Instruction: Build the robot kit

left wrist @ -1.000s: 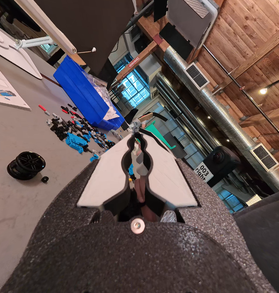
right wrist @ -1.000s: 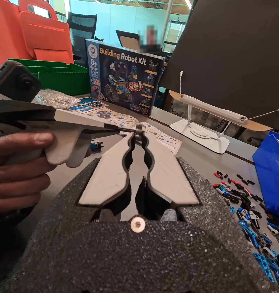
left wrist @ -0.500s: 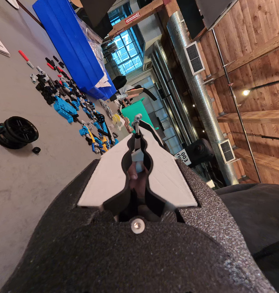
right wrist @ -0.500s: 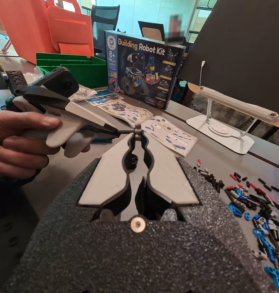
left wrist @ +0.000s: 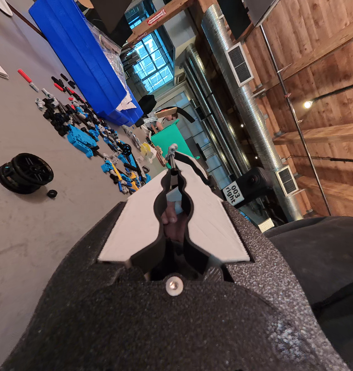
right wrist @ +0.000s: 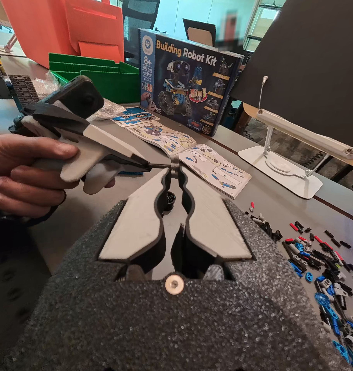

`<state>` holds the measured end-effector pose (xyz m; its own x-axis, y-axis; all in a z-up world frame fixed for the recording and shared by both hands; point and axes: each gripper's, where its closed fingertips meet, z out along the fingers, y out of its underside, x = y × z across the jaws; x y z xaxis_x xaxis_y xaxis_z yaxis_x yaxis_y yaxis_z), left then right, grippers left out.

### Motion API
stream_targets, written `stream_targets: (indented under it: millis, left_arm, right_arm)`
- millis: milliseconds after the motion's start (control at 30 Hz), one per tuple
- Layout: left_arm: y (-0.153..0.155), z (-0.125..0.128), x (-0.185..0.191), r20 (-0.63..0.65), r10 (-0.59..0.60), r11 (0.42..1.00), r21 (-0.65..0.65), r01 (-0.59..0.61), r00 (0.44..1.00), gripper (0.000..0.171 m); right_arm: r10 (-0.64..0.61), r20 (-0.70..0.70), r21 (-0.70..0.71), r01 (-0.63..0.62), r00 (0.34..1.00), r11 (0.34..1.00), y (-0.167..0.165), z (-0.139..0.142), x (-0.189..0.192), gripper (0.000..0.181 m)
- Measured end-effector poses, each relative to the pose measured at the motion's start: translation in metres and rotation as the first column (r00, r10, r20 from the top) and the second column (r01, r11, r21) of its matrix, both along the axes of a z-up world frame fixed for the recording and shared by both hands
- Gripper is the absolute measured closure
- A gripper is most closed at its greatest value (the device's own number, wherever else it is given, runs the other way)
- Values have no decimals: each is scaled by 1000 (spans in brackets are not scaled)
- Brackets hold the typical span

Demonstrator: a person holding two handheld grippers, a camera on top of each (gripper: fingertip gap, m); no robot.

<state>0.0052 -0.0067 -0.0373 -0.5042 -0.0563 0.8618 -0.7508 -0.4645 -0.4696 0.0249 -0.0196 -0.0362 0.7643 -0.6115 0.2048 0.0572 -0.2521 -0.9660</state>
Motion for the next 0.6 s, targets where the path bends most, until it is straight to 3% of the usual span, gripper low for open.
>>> stream_targets:
  millis: [200,500,600]
  left_arm:
    - [-2,-7,0,71,5,995,100,-13,997,166]
    - [-1,-1,1,73,9,1000,27,-11,997,166]
    - [-5,-9,-2,36,-37,995,95,33,999,166]
  right_arm:
    - [0,-14,-24,-1,1000,1000,0,-5,0,174]
    - [25,-107,-6,-26,994,1000,5,-17,0,175]
    - [12,-57,-26,-13,998,1000,4,-13,0,178]
